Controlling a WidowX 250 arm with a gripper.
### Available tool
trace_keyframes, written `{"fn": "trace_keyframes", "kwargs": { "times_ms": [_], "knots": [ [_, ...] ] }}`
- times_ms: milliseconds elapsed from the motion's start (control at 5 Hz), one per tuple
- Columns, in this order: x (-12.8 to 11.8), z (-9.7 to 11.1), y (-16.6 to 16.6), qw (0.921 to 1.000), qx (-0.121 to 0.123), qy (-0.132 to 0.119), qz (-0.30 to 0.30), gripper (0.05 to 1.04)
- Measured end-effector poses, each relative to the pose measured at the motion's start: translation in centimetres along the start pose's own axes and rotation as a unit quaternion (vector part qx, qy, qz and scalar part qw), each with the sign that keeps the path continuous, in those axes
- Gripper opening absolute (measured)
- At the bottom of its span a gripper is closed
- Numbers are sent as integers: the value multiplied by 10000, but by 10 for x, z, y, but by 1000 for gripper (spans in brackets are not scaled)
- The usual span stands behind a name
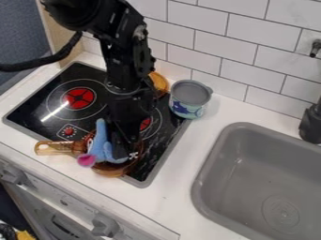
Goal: Remove the blue elephant toys to upper left
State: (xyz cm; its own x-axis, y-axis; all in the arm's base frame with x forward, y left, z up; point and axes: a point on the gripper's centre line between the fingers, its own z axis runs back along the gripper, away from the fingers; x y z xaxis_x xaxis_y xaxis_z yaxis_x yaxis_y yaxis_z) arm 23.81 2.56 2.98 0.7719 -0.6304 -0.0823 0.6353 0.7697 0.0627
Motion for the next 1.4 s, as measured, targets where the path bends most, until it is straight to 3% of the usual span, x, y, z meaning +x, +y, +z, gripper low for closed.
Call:
{"fn": "trace_keyframes", "kwargs": {
  "times_ms": [200, 400, 600, 800, 1000, 1200, 1400],
  "knots": [
    [0, -4, 3, 9999, -5, 74, 75, 157],
    [0, -3, 2, 10000, -46, 64, 59, 72],
    [-4, 1, 7, 9996, -283, -11, 50, 61],
    [-11, 30, 25, 9983, -411, -303, 280, 60],
    [-20, 53, 51, 9955, -415, -338, 788, 60],
    [-27, 73, 85, 9836, -381, -489, 1694, 59],
    [-18, 60, 112, 9725, -297, -423, 2271, 59]
  ]
}}
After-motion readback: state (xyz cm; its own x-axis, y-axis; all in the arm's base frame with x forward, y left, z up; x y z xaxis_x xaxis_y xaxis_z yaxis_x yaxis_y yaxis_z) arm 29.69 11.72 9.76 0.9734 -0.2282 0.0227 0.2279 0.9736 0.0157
